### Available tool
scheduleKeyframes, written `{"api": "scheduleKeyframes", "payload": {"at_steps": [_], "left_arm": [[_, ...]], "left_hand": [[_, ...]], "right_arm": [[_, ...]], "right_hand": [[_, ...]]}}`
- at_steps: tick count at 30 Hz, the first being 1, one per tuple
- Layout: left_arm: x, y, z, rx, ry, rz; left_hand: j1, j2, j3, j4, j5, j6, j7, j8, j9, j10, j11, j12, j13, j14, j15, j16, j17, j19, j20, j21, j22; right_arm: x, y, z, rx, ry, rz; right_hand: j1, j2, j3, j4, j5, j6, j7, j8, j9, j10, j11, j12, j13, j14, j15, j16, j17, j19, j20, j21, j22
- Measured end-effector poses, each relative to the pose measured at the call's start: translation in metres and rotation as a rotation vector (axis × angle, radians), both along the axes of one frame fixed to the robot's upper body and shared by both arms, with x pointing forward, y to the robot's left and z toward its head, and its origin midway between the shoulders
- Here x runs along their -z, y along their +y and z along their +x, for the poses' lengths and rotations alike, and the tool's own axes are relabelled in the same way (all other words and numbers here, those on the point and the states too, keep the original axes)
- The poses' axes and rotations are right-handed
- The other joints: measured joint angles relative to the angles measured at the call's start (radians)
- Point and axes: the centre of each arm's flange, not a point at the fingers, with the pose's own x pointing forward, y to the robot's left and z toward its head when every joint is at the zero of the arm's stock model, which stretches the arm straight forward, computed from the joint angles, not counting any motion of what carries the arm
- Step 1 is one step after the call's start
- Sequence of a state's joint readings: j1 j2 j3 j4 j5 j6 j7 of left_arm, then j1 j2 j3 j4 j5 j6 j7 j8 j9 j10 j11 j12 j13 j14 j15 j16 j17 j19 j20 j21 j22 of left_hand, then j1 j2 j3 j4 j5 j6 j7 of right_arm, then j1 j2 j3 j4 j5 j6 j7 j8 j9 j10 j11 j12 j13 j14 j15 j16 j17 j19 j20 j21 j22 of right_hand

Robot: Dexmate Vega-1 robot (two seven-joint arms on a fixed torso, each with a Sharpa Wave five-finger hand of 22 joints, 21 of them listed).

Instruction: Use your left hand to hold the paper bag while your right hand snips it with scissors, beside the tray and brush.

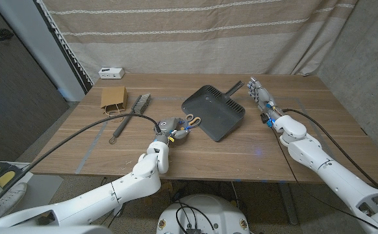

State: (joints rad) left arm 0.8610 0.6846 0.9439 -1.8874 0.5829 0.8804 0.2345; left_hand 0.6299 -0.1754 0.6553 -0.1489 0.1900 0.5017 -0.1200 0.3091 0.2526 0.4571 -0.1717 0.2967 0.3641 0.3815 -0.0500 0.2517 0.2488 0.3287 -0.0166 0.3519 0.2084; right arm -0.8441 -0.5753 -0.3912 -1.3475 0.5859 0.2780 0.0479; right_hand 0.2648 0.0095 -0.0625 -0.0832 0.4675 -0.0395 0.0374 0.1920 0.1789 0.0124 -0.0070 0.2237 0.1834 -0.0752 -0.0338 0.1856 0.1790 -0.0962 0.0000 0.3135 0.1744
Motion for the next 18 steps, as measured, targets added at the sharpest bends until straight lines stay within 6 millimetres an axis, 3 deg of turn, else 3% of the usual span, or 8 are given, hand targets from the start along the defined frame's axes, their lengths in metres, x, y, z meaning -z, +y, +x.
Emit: {"api": "scheduleKeyframes", "payload": {"at_steps": [16,18], "left_arm": [[0.0022,0.0077,-0.0033,-0.021,-0.029,-0.003],[0.0015,0.0077,-0.0055,-0.019,-0.036,-0.005]], "left_hand": [[0.021,-0.006,0.022,0.022,-0.007,0.027,-0.027,0.014,0.000,0.028,-0.028,0.007,0.000,0.007,-0.007,0.004,0.003,0.014,-0.014,0.007,-0.002],[0.046,0.004,0.023,0.023,-0.008,0.027,-0.027,0.018,0.000,0.030,-0.030,0.009,0.000,0.012,-0.010,0.007,0.003,0.014,-0.014,0.007,-0.002]], "right_arm": [[-0.0021,0.0018,0.0018,-0.011,0.007,-0.011],[-0.0021,0.0012,0.0018,-0.011,0.008,-0.011]], "right_hand": [[0.007,0.015,0.000,0.000,0.000,0.000,0.000,0.000,0.000,0.000,0.000,0.000,0.000,0.000,0.000,0.000,0.000,0.005,0.005,-0.008,0.000],[0.007,0.015,0.000,0.000,0.000,0.000,0.000,0.000,0.000,0.000,0.000,0.000,0.000,0.000,0.000,0.000,0.000,0.005,0.005,-0.008,0.000]]}}
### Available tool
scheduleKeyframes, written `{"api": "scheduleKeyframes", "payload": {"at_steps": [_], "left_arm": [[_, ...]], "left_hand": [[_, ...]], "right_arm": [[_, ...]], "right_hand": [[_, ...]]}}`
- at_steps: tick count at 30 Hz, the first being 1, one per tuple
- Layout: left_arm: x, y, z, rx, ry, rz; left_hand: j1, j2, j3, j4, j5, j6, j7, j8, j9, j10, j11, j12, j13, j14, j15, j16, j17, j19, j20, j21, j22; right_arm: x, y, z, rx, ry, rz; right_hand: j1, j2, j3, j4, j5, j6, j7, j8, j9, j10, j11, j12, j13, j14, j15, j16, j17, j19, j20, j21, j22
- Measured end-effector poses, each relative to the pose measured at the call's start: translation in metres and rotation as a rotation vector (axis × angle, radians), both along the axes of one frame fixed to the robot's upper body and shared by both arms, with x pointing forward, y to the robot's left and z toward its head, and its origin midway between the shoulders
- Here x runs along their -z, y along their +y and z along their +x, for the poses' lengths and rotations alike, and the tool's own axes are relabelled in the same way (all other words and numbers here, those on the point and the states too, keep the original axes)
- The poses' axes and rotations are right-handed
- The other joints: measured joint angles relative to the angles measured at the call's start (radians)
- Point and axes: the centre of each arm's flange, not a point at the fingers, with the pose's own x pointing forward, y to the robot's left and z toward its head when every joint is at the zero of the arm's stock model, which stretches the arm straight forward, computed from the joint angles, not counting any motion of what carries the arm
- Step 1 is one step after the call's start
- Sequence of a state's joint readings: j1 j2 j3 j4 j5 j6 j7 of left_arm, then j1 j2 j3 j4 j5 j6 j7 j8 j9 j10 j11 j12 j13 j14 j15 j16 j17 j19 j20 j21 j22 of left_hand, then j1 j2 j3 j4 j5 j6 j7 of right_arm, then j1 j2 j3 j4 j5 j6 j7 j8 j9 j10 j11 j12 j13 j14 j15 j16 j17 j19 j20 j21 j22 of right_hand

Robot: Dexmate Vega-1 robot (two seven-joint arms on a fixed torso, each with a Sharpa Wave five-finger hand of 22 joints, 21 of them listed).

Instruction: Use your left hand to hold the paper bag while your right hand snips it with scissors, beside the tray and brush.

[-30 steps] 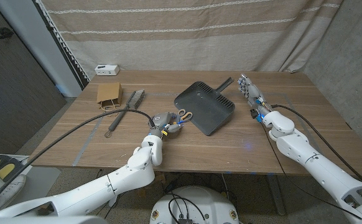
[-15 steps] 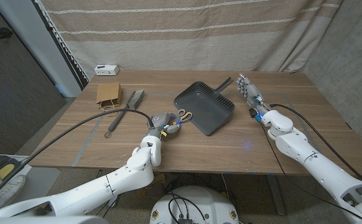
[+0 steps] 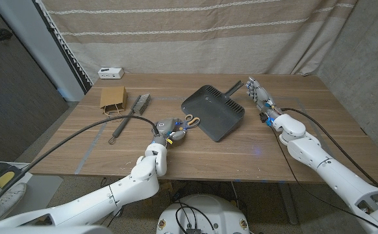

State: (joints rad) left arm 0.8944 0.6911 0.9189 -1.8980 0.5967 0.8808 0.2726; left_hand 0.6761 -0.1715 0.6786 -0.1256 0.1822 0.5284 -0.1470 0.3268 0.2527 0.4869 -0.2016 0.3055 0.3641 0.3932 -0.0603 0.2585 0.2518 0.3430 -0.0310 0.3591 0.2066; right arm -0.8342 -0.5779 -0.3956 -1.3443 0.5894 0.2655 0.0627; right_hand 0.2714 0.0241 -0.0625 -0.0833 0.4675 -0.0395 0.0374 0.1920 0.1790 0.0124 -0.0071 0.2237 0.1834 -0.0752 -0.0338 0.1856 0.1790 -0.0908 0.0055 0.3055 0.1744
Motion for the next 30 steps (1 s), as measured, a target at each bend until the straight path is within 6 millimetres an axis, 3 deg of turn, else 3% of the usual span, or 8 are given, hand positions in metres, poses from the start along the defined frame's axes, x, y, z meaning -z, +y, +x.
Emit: {"api": "scheduleKeyframes", "payload": {"at_steps": [6,9,11,15,19,23,28,30], "left_arm": [[-0.0009,-0.0006,-0.0048,0.006,-0.009,-0.002],[-0.0009,0.0027,-0.0067,-0.017,-0.010,-0.002],[-0.0007,0.0034,-0.0077,-0.019,-0.012,0.001],[-0.0022,0.0042,-0.0083,-0.023,-0.017,0.002],[-0.0044,0.0045,-0.0074,-0.023,-0.014,0.002],[-0.0060,0.0030,-0.0062,-0.019,-0.005,0.006],[-0.0078,0.0003,-0.0042,-0.013,0.005,0.014],[-0.0083,-0.0002,-0.0035,-0.013,0.004,0.017]], "left_hand": [[0.120,0.090,0.007,0.007,0.000,0.006,-0.005,0.010,0.006,0.014,0.008,0.008,0.001,0.020,0.017,0.001,0.000,0.004,0.005,0.005,0.000],[0.141,0.109,0.012,0.012,0.000,0.006,-0.005,0.005,0.011,0.021,0.004,0.008,0.002,0.029,0.016,0.001,0.004,0.006,0.006,0.008,0.004],[0.149,0.106,0.015,0.015,0.000,0.006,-0.005,0.005,0.013,0.027,0.001,0.008,0.010,0.039,0.011,0.001,0.004,0.013,0.002,0.008,0.004],[0.150,0.103,0.090,-0.033,0.000,0.042,0.009,0.005,0.013,0.074,-0.017,0.030,0.015,0.103,-0.023,0.032,0.002,0.065,-0.013,0.033,0.003],[0.134,0.073,0.109,-0.031,0.001,0.087,0.008,0.015,0.009,0.126,-0.040,0.054,0.015,0.165,-0.070,0.053,-0.016,0.119,-0.046,0.082,0.003],[0.114,0.054,0.121,-0.030,-0.006,0.122,-0.017,0.029,-0.003,0.141,-0.053,0.082,0.015,0.183,-0.074,0.062,-0.031,0.143,-0.071,0.117,0.003],[0.104,0.044,0.151,-0.033,-0.006,0.179,-0.056,0.048,-0.016,0.142,-0.054,0.138,0.015,0.209,-0.076,0.073,-0.046,0.143,-0.071,0.187,0.003],[0.102,0.042,0.156,-0.037,-0.006,0.203,-0.076,0.067,-0.017,0.157,-0.069,0.161,0.015,0.232,-0.082,0.077,-0.046,0.143,-0.071,0.235,0.003]], "right_arm": [[-0.0004,-0.0011,-0.0002,-0.003,0.003,-0.002],[-0.0012,-0.0012,-0.0002,-0.005,0.003,-0.004],[-0.0034,-0.0009,-0.0001,-0.008,0.000,-0.006],[-0.0048,-0.0014,0.0005,-0.010,0.000,-0.008],[-0.0060,-0.0012,0.0010,-0.012,-0.002,-0.010],[-0.0063,-0.0012,0.0010,-0.013,-0.002,-0.010],[-0.0064,-0.0016,0.0007,-0.011,-0.001,-0.009],[-0.0062,-0.0018,0.0004,-0.011,-0.001,-0.009]], "right_hand": [[0.004,0.004,0.000,0.000,0.000,0.000,0.000,0.000,0.000,0.000,0.000,0.000,0.000,0.000,0.000,0.000,0.000,0.000,0.000,0.000,0.000],[0.007,0.007,0.000,0.000,0.000,0.000,0.000,0.000,0.000,0.000,0.000,0.000,0.000,0.000,0.000,0.000,0.000,0.000,0.000,0.000,0.000],[0.007,0.007,0.000,0.000,0.000,0.000,0.000,0.000,0.000,0.000,0.000,0.000,0.000,0.000,0.000,0.000,0.000,0.002,-0.002,0.000,0.000],[0.007,0.007,0.000,0.000,0.000,0.000,0.000,0.000,0.000,0.000,0.000,0.000,0.000,0.000,0.000,0.000,0.000,0.009,-0.002,0.000,0.000],[0.012,0.012,0.000,0.000,0.000,0.000,0.000,0.000,0.000,0.000,0.000,0.000,0.000,0.000,0.000,0.000,0.000,0.011,0.000,0.000,0.000],[0.012,0.012,0.000,0.000,0.000,0.000,0.000,0.000,0.000,0.000,0.000,0.000,0.000,0.000,0.000,0.000,0.000,0.011,0.000,-0.008,0.000],[0.012,0.012,0.000,0.000,0.000,0.000,0.000,0.000,0.000,0.000,0.000,0.000,0.000,0.000,0.000,0.000,0.000,0.011,0.000,-0.008,0.000],[0.012,0.012,0.000,0.000,0.000,0.000,0.000,0.000,0.000,0.000,0.000,0.000,0.000,0.000,0.000,0.000,0.000,0.011,0.000,-0.008,0.000]]}}
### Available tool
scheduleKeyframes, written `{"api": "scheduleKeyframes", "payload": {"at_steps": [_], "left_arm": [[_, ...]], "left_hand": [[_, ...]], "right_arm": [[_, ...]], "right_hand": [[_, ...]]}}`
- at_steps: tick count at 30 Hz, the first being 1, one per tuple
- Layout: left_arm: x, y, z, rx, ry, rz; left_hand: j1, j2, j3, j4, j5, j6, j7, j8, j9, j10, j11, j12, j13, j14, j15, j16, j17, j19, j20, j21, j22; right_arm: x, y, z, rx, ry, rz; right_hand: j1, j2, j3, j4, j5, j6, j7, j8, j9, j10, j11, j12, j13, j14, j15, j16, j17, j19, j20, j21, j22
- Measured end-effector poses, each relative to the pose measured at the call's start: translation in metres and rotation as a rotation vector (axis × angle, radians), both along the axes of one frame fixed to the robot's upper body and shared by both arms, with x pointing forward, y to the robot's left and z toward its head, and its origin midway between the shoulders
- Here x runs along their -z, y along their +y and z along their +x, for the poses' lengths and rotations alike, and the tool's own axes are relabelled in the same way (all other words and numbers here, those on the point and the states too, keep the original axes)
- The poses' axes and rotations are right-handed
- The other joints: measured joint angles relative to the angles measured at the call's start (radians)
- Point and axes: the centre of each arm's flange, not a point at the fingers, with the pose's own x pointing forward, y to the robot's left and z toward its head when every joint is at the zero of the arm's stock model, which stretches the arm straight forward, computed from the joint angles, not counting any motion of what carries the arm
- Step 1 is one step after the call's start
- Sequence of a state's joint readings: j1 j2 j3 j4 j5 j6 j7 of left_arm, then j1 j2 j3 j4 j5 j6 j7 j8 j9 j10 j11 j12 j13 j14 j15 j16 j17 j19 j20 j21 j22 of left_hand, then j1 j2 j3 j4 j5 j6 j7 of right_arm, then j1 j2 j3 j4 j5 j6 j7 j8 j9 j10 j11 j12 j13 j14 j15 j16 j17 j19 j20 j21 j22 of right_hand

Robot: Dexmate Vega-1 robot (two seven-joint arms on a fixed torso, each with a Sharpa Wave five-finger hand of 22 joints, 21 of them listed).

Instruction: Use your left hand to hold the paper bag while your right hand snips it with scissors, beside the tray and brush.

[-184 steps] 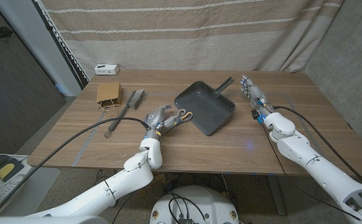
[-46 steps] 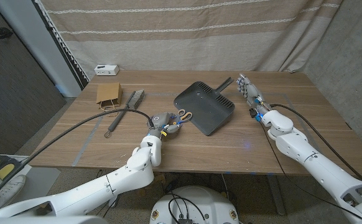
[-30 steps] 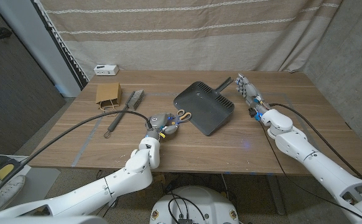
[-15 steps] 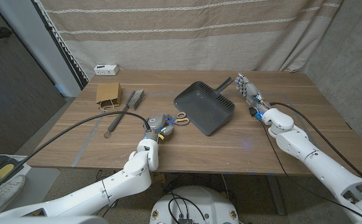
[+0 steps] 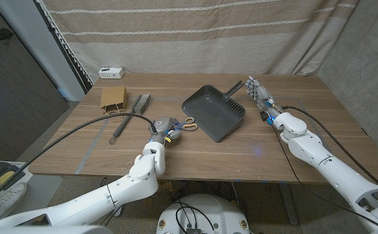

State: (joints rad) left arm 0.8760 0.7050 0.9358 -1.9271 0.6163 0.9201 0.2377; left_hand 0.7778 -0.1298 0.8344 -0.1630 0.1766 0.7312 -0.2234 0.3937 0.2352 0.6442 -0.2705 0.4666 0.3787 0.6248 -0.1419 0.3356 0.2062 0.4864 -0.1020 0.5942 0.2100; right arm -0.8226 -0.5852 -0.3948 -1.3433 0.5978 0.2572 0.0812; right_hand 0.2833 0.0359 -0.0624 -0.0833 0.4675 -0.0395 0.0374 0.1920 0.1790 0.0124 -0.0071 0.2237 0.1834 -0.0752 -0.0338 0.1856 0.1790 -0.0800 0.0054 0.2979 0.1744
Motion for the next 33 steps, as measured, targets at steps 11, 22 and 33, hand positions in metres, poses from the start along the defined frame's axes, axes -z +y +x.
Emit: {"api": "scheduleKeyframes", "payload": {"at_steps": [11,22,33], "left_arm": [[-0.0058,-0.0047,0.0039,0.005,-0.010,0.018],[-0.0083,-0.0103,0.0052,0.041,-0.003,0.014],[-0.0104,-0.0067,0.0072,0.094,0.032,-0.059]], "left_hand": [[0.047,-0.012,0.017,-0.005,0.000,0.061,-0.025,0.076,-0.009,0.098,-0.022,0.011,0.000,0.069,0.002,0.005,0.001,0.021,-0.003,0.150,0.000],[0.172,0.008,0.003,-0.001,-0.008,0.091,0.006,0.098,-0.007,0.147,0.015,0.051,0.016,0.106,0.035,0.021,0.000,0.026,0.002,0.394,0.000],[0.094,0.102,-0.039,0.050,0.020,0.018,0.097,0.126,-0.008,0.153,0.023,0.079,0.030,0.106,0.036,0.000,-0.173,0.037,-0.009,0.639,0.055]], "right_arm": [[0.0006,-0.0028,-0.0011,0.006,0.000,0.006],[0.0023,-0.0055,-0.0040,0.010,-0.006,0.016],[0.0032,-0.0087,-0.0063,0.012,-0.014,0.031]], "right_hand": [[0.000,0.013,0.000,0.000,0.000,0.000,0.000,0.000,0.000,0.000,0.000,0.000,0.000,0.000,0.000,0.000,0.000,0.000,0.000,0.000,0.000],[0.000,0.013,0.000,0.000,0.000,0.000,0.000,0.000,0.000,0.000,0.000,0.000,0.000,0.000,0.000,0.000,0.000,0.000,0.000,-0.006,0.000],[0.000,0.013,0.000,0.000,0.000,0.000,0.000,0.000,0.000,0.000,0.000,0.000,0.000,0.000,0.000,0.000,0.000,0.007,0.007,-0.006,0.000]]}}
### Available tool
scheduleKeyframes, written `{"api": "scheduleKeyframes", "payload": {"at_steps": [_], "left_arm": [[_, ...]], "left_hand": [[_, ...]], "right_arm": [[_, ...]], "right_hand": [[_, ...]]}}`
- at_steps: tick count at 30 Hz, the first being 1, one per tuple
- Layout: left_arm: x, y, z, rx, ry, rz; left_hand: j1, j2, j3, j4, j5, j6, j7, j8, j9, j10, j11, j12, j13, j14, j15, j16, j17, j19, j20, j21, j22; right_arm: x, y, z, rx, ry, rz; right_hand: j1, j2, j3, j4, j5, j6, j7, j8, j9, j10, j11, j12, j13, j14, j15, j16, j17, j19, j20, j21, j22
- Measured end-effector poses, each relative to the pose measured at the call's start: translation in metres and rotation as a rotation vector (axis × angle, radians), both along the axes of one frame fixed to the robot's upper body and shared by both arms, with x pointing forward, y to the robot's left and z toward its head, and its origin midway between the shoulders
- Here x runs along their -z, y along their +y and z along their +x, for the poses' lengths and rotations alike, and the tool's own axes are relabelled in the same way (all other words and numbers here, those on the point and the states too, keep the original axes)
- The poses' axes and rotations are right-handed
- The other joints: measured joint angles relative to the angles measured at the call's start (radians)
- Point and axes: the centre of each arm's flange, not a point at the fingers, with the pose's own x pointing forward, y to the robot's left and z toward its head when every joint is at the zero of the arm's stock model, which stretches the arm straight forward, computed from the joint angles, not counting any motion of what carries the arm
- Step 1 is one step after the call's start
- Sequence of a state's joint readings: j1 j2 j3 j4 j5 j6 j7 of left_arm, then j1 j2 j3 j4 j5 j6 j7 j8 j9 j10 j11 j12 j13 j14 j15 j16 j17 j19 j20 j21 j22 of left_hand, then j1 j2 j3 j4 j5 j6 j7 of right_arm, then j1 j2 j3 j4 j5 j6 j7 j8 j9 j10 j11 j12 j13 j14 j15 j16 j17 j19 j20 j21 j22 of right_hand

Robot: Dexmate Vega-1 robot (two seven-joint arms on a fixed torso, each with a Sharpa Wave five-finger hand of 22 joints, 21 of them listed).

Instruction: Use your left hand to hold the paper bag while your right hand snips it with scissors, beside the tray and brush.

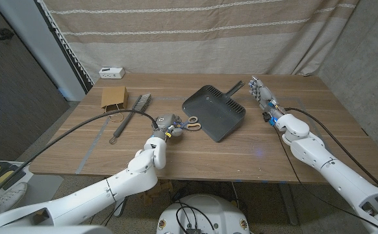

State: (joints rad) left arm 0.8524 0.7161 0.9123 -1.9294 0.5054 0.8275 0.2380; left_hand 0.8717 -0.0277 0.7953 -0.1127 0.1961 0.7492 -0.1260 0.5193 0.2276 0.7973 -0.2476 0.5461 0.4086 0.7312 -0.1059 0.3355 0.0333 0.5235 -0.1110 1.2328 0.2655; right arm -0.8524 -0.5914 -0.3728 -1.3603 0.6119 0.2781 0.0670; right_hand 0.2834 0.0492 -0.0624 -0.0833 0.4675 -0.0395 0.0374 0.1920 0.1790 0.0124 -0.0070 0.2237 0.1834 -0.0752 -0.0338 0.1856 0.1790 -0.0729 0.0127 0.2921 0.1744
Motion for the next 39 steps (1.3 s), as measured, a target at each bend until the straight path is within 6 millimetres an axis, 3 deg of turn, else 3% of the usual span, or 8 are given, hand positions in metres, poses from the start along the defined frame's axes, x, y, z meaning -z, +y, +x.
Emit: {"api": "scheduleKeyframes", "payload": {"at_steps": [3,6,12,21,26,29,31,39], "left_arm": [[0.001,0.000,0.001,0.015,0.010,-0.010],[-0.001,0.002,0.001,0.011,0.007,-0.006],[-0.005,0.002,0.003,0.035,-0.004,0.001],[-0.001,0.007,0.006,0.109,0.021,-0.056],[0.004,0.014,0.006,0.150,0.023,-0.088],[0.015,0.007,0.007,0.256,0.101,-0.228],[0.017,0.010,0.008,0.284,0.118,-0.281],[0.023,0.017,0.007,0.376,0.136,-0.437]], "left_hand": [[0.000,0.000,-0.007,0.007,0.002,-0.103,0.023,0.107,0.011,-0.021,0.021,0.052,0.018,-0.001,0.001,-0.002,-0.001,-0.013,0.014,0.041,0.039],[0.002,0.003,-0.028,0.029,0.002,-0.198,0.023,0.124,0.443,-0.022,0.021,0.052,0.030,-0.004,0.003,-0.002,-0.001,-0.010,0.055,0.042,0.072],[-0.010,0.014,-0.045,0.046,0.002,-0.276,0.023,0.154,0.774,-0.022,0.021,0.052,0.080,-0.004,0.003,-0.001,-0.001,0.043,0.061,0.144,0.206],[-0.013,0.016,0.028,-0.027,-0.008,-0.243,-0.004,0.181,0.872,-0.009,0.034,0.069,0.125,-0.041,0.010,-0.005,-0.001,0.288,0.038,0.316,0.253],[-0.085,0.026,0.045,-0.044,-0.008,-0.224,-0.006,0.148,0.841,0.002,0.045,0.069,0.201,-0.174,0.081,-0.005,-0.001,0.401,-0.007,0.347,0.257],[-0.096,0.015,0.044,-0.044,0.002,-0.213,-0.017,0.164,0.884,0.001,0.045,0.069,0.541,-0.378,0.084,-0.005,0.004,0.452,-0.033,0.342,0.693],[-0.096,0.015,0.038,-0.038,0.001,-0.207,-0.011,0.174,0.900,0.002,0.045,0.069,0.625,-0.429,0.060,-0.005,0.004,0.470,-0.044,0.332,0.880],[-0.098,0.012,0.034,-0.033,-0.009,-0.168,0.028,0.179,0.902,0.063,0.107,0.070,0.692,-0.475,0.015,-0.005,0.001,0.511,-0.057,0.316,0.953]], "right_arm": [[0.000,0.000,0.000,0.000,-0.001,0.003],[0.000,0.000,0.000,-0.002,-0.001,0.004],[0.000,-0.002,0.000,-0.001,-0.003,0.007],[-0.001,-0.004,0.000,0.001,-0.003,0.009],[-0.001,-0.005,0.000,0.003,-0.004,0.010],[-0.002,-0.005,0.000,0.005,-0.006,0.012],[-0.003,-0.005,-0.001,0.007,-0.008,0.014],[-0.004,-0.004,-0.002,0.010,-0.010,0.014]], "right_hand": [[0.000,0.000,0.000,0.000,0.000,0.000,0.000,0.000,0.000,0.000,0.000,0.000,0.000,0.000,0.000,0.000,0.000,0.000,0.000,0.000,0.000],[0.004,0.004,0.000,0.000,0.000,0.000,0.000,0.000,0.000,0.000,0.000,0.000,0.000,0.000,0.000,0.000,0.000,0.000,0.000,-0.004,0.000],[0.004,0.004,0.000,0.000,0.000,0.000,0.000,0.000,0.000,0.000,0.000,0.000,0.000,0.000,0.000,0.000,0.000,0.000,0.000,-0.004,0.000],[0.004,0.004,0.000,0.000,0.000,0.000,0.000,0.000,0.000,0.000,0.000,0.000,0.000,0.000,0.000,0.000,0.000,0.000,0.000,-0.007,0.000],[0.004,0.004,0.000,0.000,0.000,0.000,0.000,0.000,0.000,0.000,0.000,0.000,0.000,0.000,0.000,0.000,0.000,0.000,0.000,-0.007,0.000],[0.004,0.004,0.000,0.000,0.000,0.000,0.000,0.000,0.000,0.000,0.000,0.000,0.000,0.000,0.000,0.000,0.000,0.005,0.005,-0.007,0.000],[0.010,0.009,0.000,0.000,0.000,0.000,0.000,0.000,0.000,0.000,0.000,0.000,0.000,0.000,0.000,0.000,0.000,0.005,0.005,-0.007,0.000],[0.009,0.009,0.000,0.000,0.000,0.000,0.000,0.000,0.000,0.000,0.000,0.000,0.000,0.000,0.000,0.000,0.000,0.006,0.005,-0.011,0.000]]}}
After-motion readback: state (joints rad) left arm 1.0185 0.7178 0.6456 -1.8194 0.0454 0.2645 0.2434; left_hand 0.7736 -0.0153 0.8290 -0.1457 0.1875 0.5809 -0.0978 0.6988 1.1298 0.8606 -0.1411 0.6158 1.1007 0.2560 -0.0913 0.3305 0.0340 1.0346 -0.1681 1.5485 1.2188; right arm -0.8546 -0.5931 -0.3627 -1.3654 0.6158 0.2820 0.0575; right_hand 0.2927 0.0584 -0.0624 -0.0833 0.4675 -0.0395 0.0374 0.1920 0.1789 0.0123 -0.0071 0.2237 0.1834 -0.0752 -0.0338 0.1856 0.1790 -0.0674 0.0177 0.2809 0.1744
